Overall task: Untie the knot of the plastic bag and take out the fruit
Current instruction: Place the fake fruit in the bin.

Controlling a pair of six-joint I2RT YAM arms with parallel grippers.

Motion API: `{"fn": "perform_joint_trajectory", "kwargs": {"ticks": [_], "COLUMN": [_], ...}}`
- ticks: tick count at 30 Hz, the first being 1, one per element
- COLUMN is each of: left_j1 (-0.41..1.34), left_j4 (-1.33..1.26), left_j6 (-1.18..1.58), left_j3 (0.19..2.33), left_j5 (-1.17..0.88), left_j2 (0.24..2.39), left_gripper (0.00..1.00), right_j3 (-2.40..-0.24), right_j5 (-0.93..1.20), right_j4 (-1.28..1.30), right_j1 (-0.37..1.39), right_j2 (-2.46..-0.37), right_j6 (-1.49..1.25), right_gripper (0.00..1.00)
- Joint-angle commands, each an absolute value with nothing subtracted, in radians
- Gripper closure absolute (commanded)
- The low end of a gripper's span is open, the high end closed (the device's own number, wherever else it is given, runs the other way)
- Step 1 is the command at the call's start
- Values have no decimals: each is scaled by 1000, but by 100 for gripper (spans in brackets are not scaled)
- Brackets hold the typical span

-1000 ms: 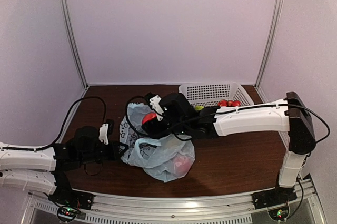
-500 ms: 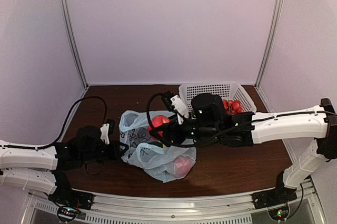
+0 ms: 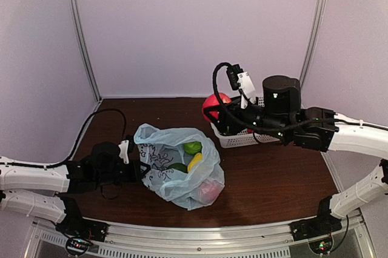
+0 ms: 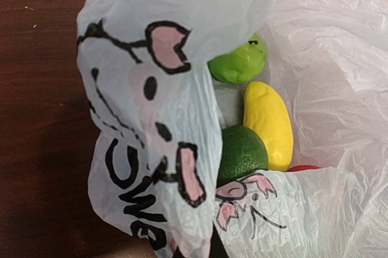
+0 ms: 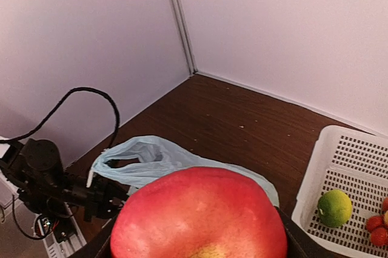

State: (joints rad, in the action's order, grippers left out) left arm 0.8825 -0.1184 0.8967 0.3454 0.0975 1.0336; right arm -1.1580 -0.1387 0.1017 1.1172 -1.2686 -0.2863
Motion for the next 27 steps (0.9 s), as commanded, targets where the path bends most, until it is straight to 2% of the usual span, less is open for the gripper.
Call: {"fn": "perform_joint_trajectory", "kwargs": {"ticks": [1, 13, 27], "left_j1": [876, 876, 875], "left_j4": [-133, -84, -60], "left_j6": [899, 921, 930], "left_j3": [381, 375, 366], "left_j5": [96, 110, 109], "left_j2": [1040, 983, 954], "left_gripper": [100, 100, 100], "right_j3": [-1178, -1212, -1253], "right_j5": [-248, -101, -61], "right_j4": [294, 326, 293], "right_j1": [997, 633, 524], "right_j2": [-1270, -1501, -1739], "right_j6": [-255, -217, -213], "right_gripper": [46, 46, 46]}}
